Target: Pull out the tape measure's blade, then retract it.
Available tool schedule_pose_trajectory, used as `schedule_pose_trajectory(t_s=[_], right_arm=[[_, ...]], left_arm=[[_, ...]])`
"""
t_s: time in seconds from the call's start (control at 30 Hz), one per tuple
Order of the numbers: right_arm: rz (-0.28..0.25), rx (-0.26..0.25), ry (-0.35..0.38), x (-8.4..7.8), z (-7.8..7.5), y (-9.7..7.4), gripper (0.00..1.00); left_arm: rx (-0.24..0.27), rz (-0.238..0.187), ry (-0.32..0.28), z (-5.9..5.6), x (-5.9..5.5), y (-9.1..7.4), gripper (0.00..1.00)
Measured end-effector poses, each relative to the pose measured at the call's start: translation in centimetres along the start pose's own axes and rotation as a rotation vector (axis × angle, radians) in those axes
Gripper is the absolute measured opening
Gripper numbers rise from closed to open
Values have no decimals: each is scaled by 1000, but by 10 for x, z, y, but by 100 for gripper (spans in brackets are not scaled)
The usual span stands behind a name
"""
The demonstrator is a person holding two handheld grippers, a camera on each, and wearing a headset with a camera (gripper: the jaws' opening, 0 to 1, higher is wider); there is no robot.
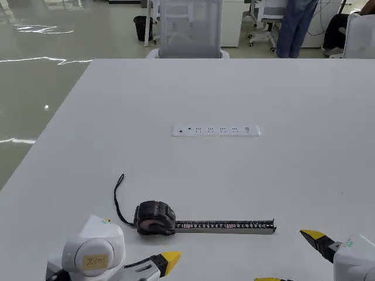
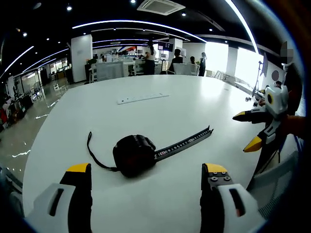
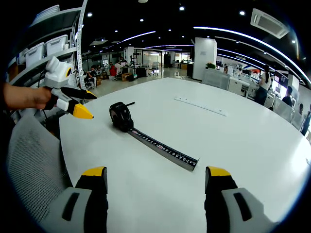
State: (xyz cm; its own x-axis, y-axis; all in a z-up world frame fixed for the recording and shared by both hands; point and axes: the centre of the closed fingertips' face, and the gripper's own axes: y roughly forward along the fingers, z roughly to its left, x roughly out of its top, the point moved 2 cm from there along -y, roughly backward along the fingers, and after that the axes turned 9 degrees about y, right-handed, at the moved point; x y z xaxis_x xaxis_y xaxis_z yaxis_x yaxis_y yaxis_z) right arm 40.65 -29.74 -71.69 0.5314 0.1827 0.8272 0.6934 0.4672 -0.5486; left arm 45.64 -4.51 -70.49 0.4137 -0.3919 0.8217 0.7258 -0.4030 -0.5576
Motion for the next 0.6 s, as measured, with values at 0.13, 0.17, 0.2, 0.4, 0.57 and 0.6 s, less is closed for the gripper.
schedule_pose_trajectory(t_s=[0.13, 0.17, 0.2, 0.4, 0.57, 0.6], right_arm=[[4, 8, -11, 0, -1, 2, 82], [5, 11, -15, 0, -1, 3, 82], [6, 13, -20, 0, -2, 3, 81], [4, 20, -26, 3, -7, 7, 78], [14, 38, -47, 2, -10, 11, 77], [16, 40, -53, 2, -11, 12, 76]], left_arm=[[23, 0, -16, -1, 1, 7, 91], [30, 1, -16, -1, 2, 8, 91], [39, 2, -16, -1, 2, 9, 91], [52, 4, -25, -4, 2, 15, 90], [68, 12, -28, -3, 1, 20, 90], [74, 12, -31, -2, 1, 20, 89]])
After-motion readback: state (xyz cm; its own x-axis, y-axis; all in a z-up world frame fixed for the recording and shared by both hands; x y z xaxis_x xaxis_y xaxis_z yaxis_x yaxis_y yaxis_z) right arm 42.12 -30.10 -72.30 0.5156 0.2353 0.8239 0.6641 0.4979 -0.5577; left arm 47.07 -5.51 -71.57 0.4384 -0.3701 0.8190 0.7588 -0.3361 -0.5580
